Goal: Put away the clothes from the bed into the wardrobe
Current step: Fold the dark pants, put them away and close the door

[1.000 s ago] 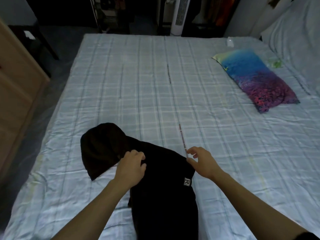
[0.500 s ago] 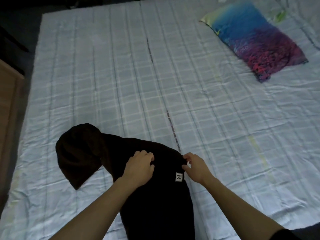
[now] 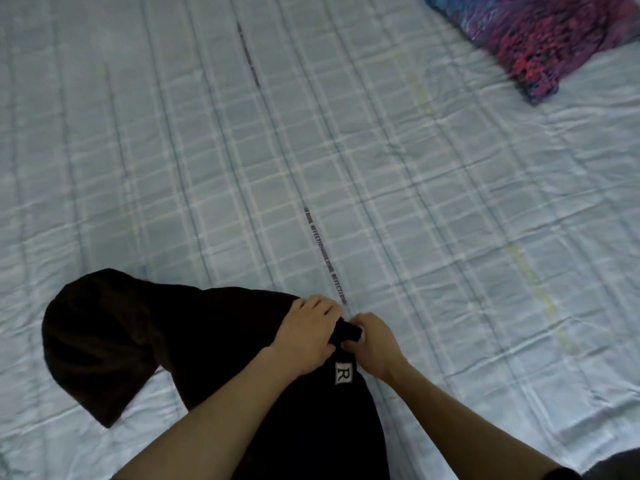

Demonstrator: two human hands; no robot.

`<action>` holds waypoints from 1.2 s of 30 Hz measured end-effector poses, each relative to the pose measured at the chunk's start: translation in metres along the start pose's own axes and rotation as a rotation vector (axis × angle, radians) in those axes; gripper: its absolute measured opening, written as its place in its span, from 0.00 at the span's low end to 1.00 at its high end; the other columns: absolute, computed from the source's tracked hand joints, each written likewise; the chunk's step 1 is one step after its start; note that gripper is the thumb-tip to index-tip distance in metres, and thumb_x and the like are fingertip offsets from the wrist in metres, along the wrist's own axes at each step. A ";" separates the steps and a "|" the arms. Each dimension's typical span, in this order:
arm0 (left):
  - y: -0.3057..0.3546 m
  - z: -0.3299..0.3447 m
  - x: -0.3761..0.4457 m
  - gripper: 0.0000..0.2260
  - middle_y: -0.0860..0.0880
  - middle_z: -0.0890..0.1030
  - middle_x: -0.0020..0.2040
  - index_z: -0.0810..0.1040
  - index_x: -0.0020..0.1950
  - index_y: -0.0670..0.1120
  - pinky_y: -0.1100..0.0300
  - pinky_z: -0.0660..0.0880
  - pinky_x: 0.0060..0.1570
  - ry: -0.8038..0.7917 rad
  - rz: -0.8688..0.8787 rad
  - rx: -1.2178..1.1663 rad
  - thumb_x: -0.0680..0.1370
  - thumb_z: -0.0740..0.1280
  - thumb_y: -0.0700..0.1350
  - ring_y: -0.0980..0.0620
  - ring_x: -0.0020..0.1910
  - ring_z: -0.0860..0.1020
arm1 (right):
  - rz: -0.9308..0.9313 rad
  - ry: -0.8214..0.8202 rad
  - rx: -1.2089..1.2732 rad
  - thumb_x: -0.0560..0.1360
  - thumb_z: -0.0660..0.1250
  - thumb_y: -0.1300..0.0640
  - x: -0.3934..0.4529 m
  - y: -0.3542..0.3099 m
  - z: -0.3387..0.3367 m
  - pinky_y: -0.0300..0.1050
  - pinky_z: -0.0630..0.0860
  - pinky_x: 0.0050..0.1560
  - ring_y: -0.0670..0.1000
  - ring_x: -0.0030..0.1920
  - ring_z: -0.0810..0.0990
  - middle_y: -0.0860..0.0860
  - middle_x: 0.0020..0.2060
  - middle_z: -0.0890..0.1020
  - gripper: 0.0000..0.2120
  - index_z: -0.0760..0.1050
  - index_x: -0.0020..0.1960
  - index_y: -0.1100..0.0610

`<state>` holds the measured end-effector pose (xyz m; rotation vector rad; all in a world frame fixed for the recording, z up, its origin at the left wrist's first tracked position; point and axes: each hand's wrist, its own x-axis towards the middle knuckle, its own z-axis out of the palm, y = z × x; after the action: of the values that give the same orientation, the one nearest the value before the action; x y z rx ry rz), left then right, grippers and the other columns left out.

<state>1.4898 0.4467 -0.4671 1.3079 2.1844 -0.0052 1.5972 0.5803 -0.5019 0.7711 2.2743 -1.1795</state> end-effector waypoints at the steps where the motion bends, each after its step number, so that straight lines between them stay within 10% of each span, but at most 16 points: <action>1: -0.001 -0.002 0.000 0.25 0.51 0.70 0.70 0.68 0.70 0.49 0.53 0.59 0.70 -0.002 0.027 0.004 0.75 0.68 0.52 0.49 0.71 0.64 | -0.025 -0.010 0.048 0.72 0.72 0.60 -0.004 -0.003 -0.001 0.45 0.70 0.47 0.52 0.48 0.77 0.49 0.45 0.77 0.08 0.73 0.48 0.54; 13: -0.006 -0.106 -0.061 0.18 0.50 0.80 0.53 0.76 0.55 0.49 0.53 0.71 0.52 0.014 -0.015 -0.110 0.73 0.73 0.58 0.48 0.53 0.77 | -0.440 0.024 0.223 0.76 0.69 0.62 -0.058 -0.087 -0.045 0.34 0.70 0.47 0.41 0.42 0.75 0.47 0.47 0.77 0.07 0.76 0.53 0.55; 22: 0.009 -0.212 -0.187 0.08 0.56 0.78 0.41 0.81 0.46 0.51 0.49 0.76 0.45 0.629 -0.157 -0.310 0.72 0.69 0.54 0.54 0.41 0.78 | -0.672 0.143 0.363 0.72 0.74 0.60 -0.134 -0.208 -0.109 0.37 0.78 0.48 0.43 0.47 0.83 0.47 0.46 0.82 0.11 0.75 0.51 0.52; 28: 0.024 -0.275 -0.272 0.04 0.56 0.78 0.40 0.82 0.45 0.50 0.59 0.74 0.44 0.996 -0.105 -0.326 0.72 0.74 0.46 0.58 0.41 0.78 | -0.879 0.259 -0.142 0.73 0.74 0.55 -0.180 -0.266 -0.147 0.44 0.73 0.63 0.46 0.59 0.78 0.47 0.58 0.81 0.22 0.75 0.66 0.51; 36: 0.046 -0.321 -0.359 0.06 0.54 0.78 0.40 0.82 0.44 0.46 0.63 0.73 0.44 1.306 -0.048 -0.143 0.72 0.77 0.38 0.55 0.41 0.77 | -0.965 0.340 -0.389 0.73 0.71 0.58 -0.246 -0.329 -0.172 0.43 0.75 0.54 0.49 0.53 0.80 0.48 0.51 0.83 0.13 0.79 0.57 0.52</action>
<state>1.4973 0.2751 -0.0150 1.3085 3.1136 1.2793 1.5361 0.5034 -0.0678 -0.3762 3.1556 -0.9080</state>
